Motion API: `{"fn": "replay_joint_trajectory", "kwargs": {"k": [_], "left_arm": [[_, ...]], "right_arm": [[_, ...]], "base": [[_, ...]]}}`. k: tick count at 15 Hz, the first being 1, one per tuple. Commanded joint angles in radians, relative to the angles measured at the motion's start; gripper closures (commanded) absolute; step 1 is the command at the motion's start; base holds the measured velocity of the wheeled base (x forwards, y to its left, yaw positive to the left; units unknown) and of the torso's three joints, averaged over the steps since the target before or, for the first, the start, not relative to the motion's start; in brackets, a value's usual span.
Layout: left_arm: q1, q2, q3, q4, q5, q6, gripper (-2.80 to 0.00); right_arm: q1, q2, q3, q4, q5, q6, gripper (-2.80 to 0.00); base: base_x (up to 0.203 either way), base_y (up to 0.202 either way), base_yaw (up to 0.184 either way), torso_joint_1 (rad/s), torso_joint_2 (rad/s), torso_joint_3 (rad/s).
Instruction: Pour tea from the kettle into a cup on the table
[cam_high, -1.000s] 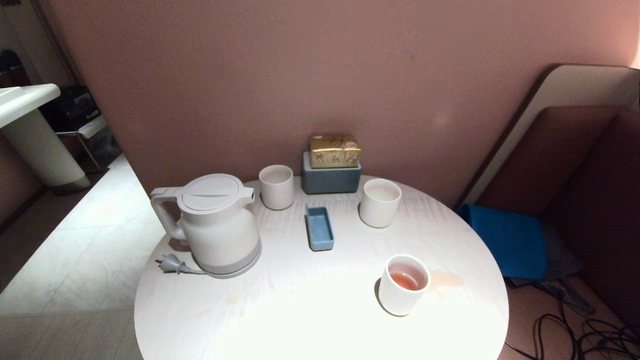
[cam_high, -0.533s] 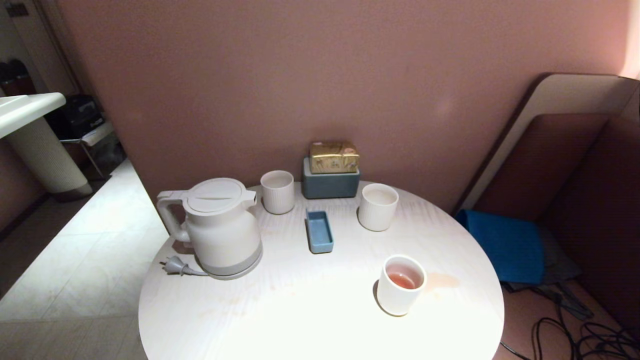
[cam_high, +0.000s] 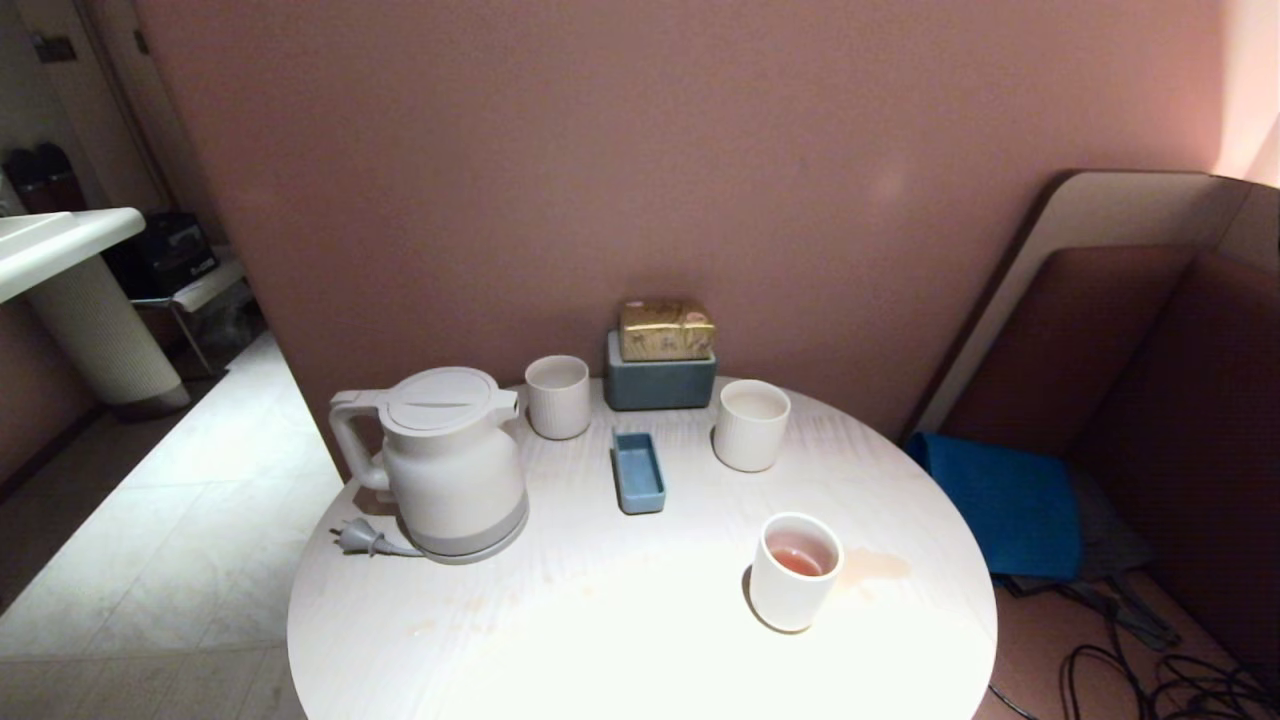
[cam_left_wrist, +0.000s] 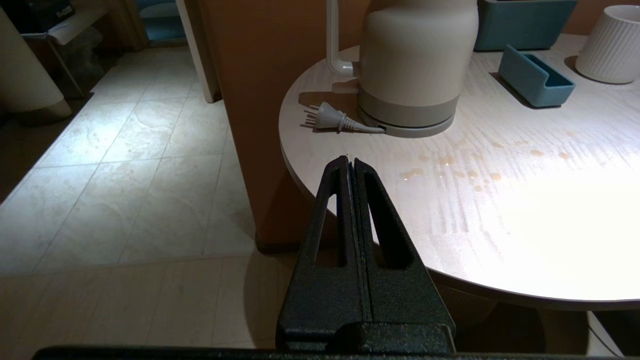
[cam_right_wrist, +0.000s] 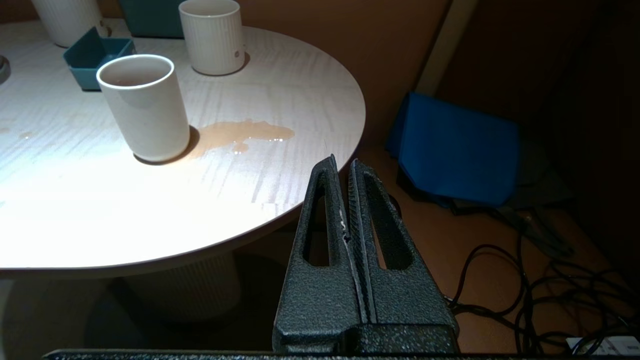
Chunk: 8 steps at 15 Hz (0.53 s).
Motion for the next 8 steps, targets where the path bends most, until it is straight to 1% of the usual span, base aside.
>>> {"fn": "replay_joint_trajectory", "kwargs": {"k": [1, 3, 4, 6, 8], "left_arm": [[0.000, 0.001, 0.000, -0.001, 0.000, 0.001, 0.00], [0.000, 0.001, 0.000, -0.001, 0.000, 0.001, 0.00], [0.000, 0.001, 0.000, -0.001, 0.000, -0.001, 0.00], [0.000, 0.001, 0.000, -0.001, 0.000, -0.001, 0.00], [0.000, 0.001, 0.000, -0.001, 0.000, 0.001, 0.00]], "right_arm": [[0.000, 0.001, 0.000, -0.001, 0.002, -0.007, 0.00], [0.000, 0.001, 0.000, -0.001, 0.002, -0.007, 0.00], [0.000, 0.001, 0.000, -0.001, 0.002, -0.007, 0.00], [0.000, 0.001, 0.000, -0.001, 0.002, -0.007, 0.00], [0.000, 0.001, 0.000, -0.001, 0.002, -0.007, 0.00]], "base": [[0.000, 0.000, 0.000, 0.000, 0.00, 0.000], [0.000, 0.000, 0.000, 0.018, -0.02, -0.008], [0.000, 0.000, 0.000, 0.144, -0.27, -0.122], [0.000, 0.000, 0.000, 0.229, -0.45, -0.216], [0.000, 0.000, 0.000, 0.281, -0.56, -0.267]]}}
